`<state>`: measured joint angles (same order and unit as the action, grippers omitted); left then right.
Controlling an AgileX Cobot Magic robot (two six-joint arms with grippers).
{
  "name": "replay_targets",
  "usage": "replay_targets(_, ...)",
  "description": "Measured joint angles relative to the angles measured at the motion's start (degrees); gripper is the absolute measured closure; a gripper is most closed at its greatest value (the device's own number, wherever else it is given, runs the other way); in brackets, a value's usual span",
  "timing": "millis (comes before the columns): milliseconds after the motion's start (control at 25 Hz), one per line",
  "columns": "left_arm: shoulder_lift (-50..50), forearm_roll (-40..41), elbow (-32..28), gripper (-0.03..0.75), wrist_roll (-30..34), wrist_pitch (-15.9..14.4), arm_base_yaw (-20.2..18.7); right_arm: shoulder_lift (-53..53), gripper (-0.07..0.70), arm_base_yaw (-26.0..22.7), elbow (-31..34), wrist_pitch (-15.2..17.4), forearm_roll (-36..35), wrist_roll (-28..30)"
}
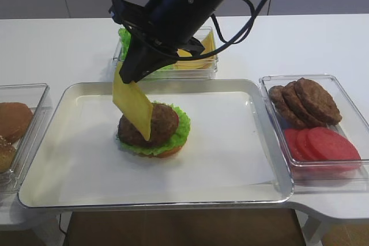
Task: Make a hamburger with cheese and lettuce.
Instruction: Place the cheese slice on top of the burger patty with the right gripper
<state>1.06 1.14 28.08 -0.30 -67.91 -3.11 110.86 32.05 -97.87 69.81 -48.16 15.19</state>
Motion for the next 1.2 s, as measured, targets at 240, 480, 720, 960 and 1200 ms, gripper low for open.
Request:
replay_targets(240,0.00,0.00,0.00,0.302,0.00,0.00,0.00,0.00,0.584,0.00,0.00,0.00,-0.20,0.02)
replay_targets(480,0.00,0.00,0.00,0.302,0.00,0.00,0.00,0.50,0.584,0.00,0.00,0.00,0.00,0.02)
replay_targets(720,0.00,0.00,0.00,0.302,0.00,0.00,0.00,0.86,0.584,0.00,0.00,0.00,0.11,0.02)
replay_targets(960,0.00,0.00,0.00,0.302,0.00,0.00,0.00,1.66,0.584,0.00,0.00,0.00,0.23,0.02)
replay_targets(1200,0.00,0.00,0.00,0.302,0.00,0.00,0.00,1.93,0.584,0.00,0.00,0.00,0.23,0.25)
